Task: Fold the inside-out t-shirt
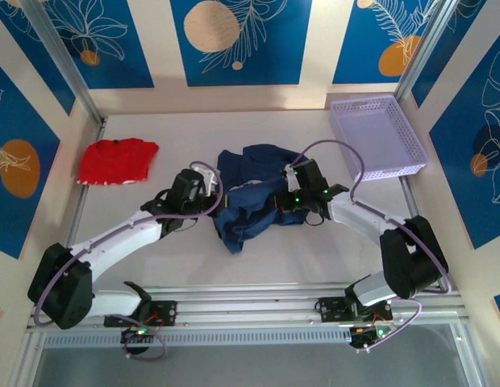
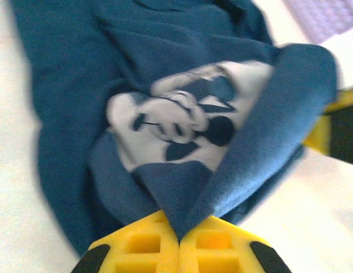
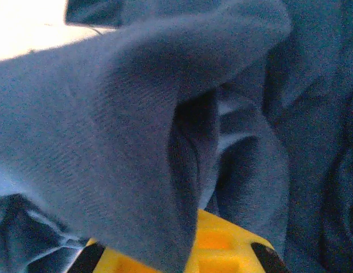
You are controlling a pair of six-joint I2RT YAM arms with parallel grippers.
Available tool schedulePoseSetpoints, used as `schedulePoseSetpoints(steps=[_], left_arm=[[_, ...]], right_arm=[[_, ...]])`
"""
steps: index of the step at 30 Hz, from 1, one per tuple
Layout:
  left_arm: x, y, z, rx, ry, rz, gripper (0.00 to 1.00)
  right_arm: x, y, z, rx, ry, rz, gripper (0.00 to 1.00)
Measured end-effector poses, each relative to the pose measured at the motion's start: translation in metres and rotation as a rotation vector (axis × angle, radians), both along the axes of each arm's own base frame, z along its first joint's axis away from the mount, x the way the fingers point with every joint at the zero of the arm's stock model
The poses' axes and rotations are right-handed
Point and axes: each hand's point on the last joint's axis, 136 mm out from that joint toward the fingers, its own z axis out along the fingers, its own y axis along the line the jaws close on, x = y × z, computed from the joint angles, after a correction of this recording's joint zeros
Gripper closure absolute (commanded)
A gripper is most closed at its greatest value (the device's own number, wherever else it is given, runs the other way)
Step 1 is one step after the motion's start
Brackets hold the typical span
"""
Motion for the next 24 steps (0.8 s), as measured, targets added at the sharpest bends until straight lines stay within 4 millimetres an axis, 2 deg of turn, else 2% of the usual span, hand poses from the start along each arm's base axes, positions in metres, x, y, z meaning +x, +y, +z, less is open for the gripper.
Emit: schedulePoseSetpoints(steps=[4,7,9,11,13,17,20,24], left_arm=[[0.014,0.035,-0.014,0.196,-0.005,0.126,0.67],[0.021,0.042,-0.014,0.286,-0.020,0.149,0.53],[0.017,0.041,-0.008,0.305,-0.047,0.131,0.48],[0.004,0.030,0.001,0.274,-0.082,0.075,0.45],[-0.018,0.012,0.016,0.195,-0.124,-0.022,0.45],[-0.046,-0.022,0.034,0.066,-0.156,-0.188,0.52],[-0.058,-0.050,0.022,0.024,-0.107,-0.317,0.58],[-0.068,-0.081,-0.009,0.002,0.013,-0.439,0.64]], right_arm=[[-0.009,0.015,0.031,0.155,0.001,0.060,1.00],[-0.018,0.024,0.047,0.249,0.022,0.102,1.00],[-0.022,0.028,0.051,0.288,0.042,0.120,1.00],[-0.024,0.029,0.054,0.313,0.059,0.129,1.00],[-0.026,0.030,0.056,0.333,0.072,0.135,1.00],[-0.028,0.030,0.058,0.351,0.081,0.146,1.00],[-0.027,0.030,0.058,0.358,0.086,0.144,1.00],[-0.026,0.029,0.061,0.362,0.087,0.141,1.00]])
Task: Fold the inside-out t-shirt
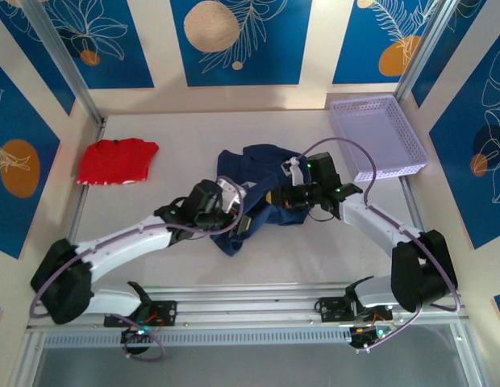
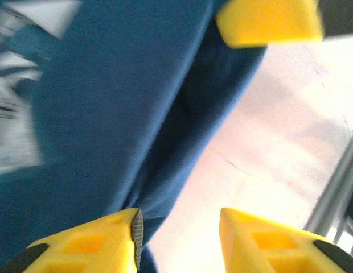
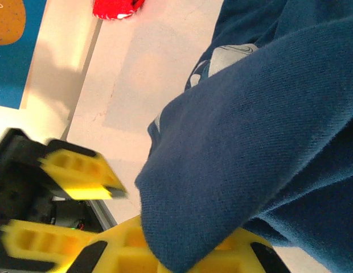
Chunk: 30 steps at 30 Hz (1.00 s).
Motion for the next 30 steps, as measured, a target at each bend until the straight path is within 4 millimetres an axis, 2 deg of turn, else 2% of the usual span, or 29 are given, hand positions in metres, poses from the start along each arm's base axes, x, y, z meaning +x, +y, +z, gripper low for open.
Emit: schedulePoseSetpoints(steps=[4,7,13,19,23,25,28,30], left_arm=[[0.007,-0.010,-0.019,0.029,0.047,-0.009,0.66],[0.023,-0.013,-0.021,0.020,0.053,0.022,0.65],[0.063,-0.007,-0.020,-0.007,0.059,0.112,0.58],[0.081,-0.016,-0.022,-0.005,0.054,0.118,0.50],[0.089,-0.022,-0.028,0.003,0.056,0.114,0.49],[0.094,-0.027,-0.032,0.005,0.059,0.113,0.56],[0.100,-0.033,-0.034,-0.001,0.059,0.104,0.81],[0.099,-0.036,-0.031,-0.013,0.063,0.094,0.94]], right_arm=[[0.003,0.000,0.004,0.006,-0.006,-0.003,1.00],[0.003,-0.002,0.004,0.006,-0.001,-0.006,1.00],[0.001,-0.004,0.002,-0.008,-0.002,0.002,1.00],[0.000,-0.003,0.001,-0.009,-0.007,0.012,1.00],[0.000,-0.003,0.002,-0.009,-0.007,0.012,1.00],[0.000,-0.003,0.002,-0.007,-0.006,0.015,1.00],[0.000,-0.004,0.002,-0.009,-0.012,0.017,1.00],[0.001,-0.006,0.001,-0.018,-0.016,0.011,1.00]])
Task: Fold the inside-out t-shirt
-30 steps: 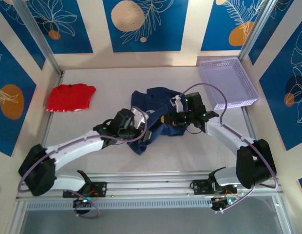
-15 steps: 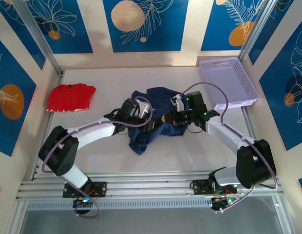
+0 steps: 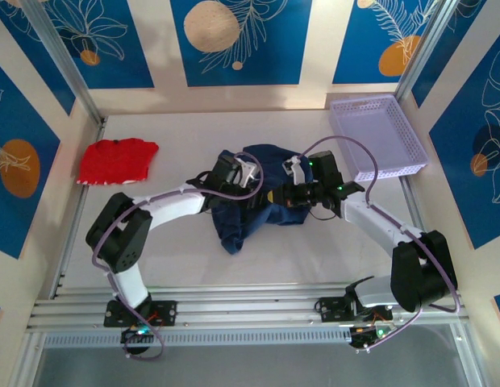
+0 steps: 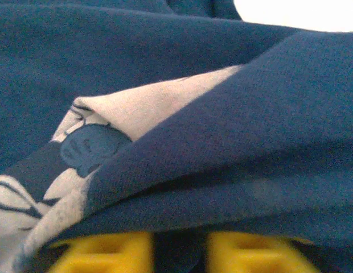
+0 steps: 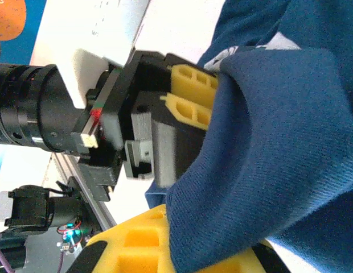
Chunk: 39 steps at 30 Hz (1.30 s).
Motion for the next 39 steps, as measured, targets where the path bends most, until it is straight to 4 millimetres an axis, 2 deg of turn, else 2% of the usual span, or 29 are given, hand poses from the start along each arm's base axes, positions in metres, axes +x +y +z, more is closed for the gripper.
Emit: schedulePoseSetpoints(steps=[1,3,5,8,12,14,16,18,21,25,28,32,37,39], left_arm=[[-0.001,-0.001,0.003,-0.010,-0.001,-0.008,1.00],[-0.005,-0.001,0.014,-0.038,-0.002,-0.025,1.00],[-0.013,0.000,0.034,-0.084,-0.011,-0.047,1.00],[-0.033,0.013,0.080,-0.167,-0.050,-0.081,1.00],[-0.058,0.040,0.149,-0.295,-0.143,-0.100,1.00],[-0.068,0.054,0.170,-0.344,-0.170,-0.098,1.00],[-0.075,0.064,0.183,-0.378,-0.182,-0.100,1.00],[-0.079,0.068,0.188,-0.397,-0.177,-0.107,1.00],[-0.080,0.069,0.185,-0.400,-0.154,-0.119,1.00],[-0.078,0.067,0.175,-0.394,-0.109,-0.126,1.00],[-0.076,0.064,0.166,-0.388,-0.076,-0.130,1.00],[-0.073,0.061,0.156,-0.375,-0.046,-0.128,1.00],[-0.070,0.060,0.149,-0.360,-0.018,-0.122,1.00],[-0.070,0.060,0.151,-0.360,-0.013,-0.120,1.00]], right_arm=[[0.000,-0.003,0.000,-0.009,-0.004,-0.006,1.00],[0.001,-0.009,0.002,-0.030,-0.022,-0.024,1.00],[-0.001,-0.016,0.011,-0.049,-0.059,-0.039,1.00],[-0.002,-0.021,0.034,-0.060,-0.141,-0.048,1.00],[-0.003,-0.024,0.072,-0.057,-0.261,-0.040,1.00],[-0.005,-0.025,0.086,-0.053,-0.305,-0.028,1.00],[-0.008,-0.024,0.096,-0.051,-0.332,-0.014,0.98],[-0.007,-0.024,0.100,-0.056,-0.342,-0.015,0.93],[0.000,-0.028,0.096,-0.102,-0.324,-0.058,0.84],[0.015,-0.035,0.074,-0.210,-0.265,-0.129,0.76],[0.016,-0.039,0.054,-0.289,-0.220,-0.150,0.71],[0.016,-0.049,0.038,-0.408,-0.189,-0.187,0.61],[0.017,-0.072,0.045,-0.556,-0.251,-0.274,0.49],[0.010,-0.066,0.060,-0.534,-0.313,-0.256,0.47]])
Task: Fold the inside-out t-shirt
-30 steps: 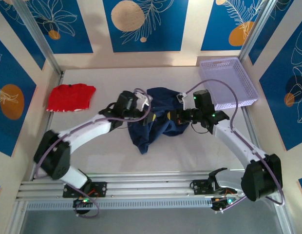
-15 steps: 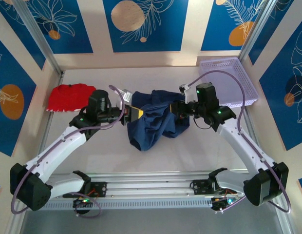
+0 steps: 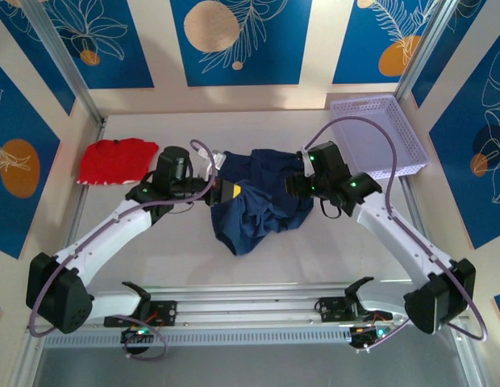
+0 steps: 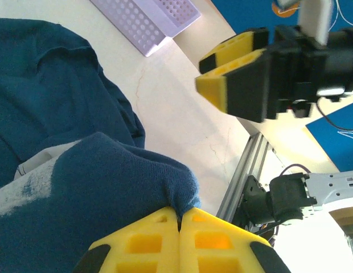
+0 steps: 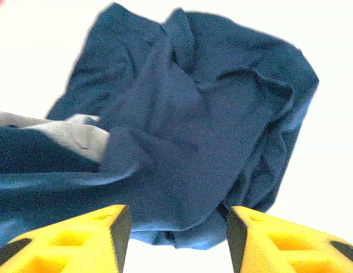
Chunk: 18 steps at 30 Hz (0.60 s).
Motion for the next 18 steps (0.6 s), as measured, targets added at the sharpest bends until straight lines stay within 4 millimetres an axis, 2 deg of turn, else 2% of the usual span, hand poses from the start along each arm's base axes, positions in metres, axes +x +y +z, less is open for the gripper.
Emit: schedulePoseSetpoints(steps=[3,5,7,10,12,14,18], left_arm=[[0.001,0.000,0.004,-0.005,0.002,0.008,1.00],[0.002,0.000,0.005,-0.005,0.003,0.012,1.00],[0.002,0.000,0.004,-0.003,0.005,0.014,1.00],[0.001,0.001,0.003,0.002,0.012,0.015,1.00],[0.001,0.001,0.001,0.006,0.017,0.015,1.00],[0.001,0.002,0.000,0.010,0.021,0.018,1.00],[0.001,0.002,0.000,0.012,0.022,0.022,1.00]], right_arm=[[-0.022,0.030,0.025,0.092,-0.099,0.152,0.46],[-0.038,0.053,0.030,0.160,-0.121,0.264,0.47],[-0.051,0.077,0.024,0.209,-0.108,0.365,0.47],[-0.057,0.103,-0.001,0.229,-0.041,0.451,0.49],[-0.055,0.109,-0.022,0.213,0.006,0.458,0.51],[-0.052,0.109,-0.031,0.203,0.022,0.446,0.53],[-0.043,0.105,-0.030,0.210,0.005,0.410,0.56]])
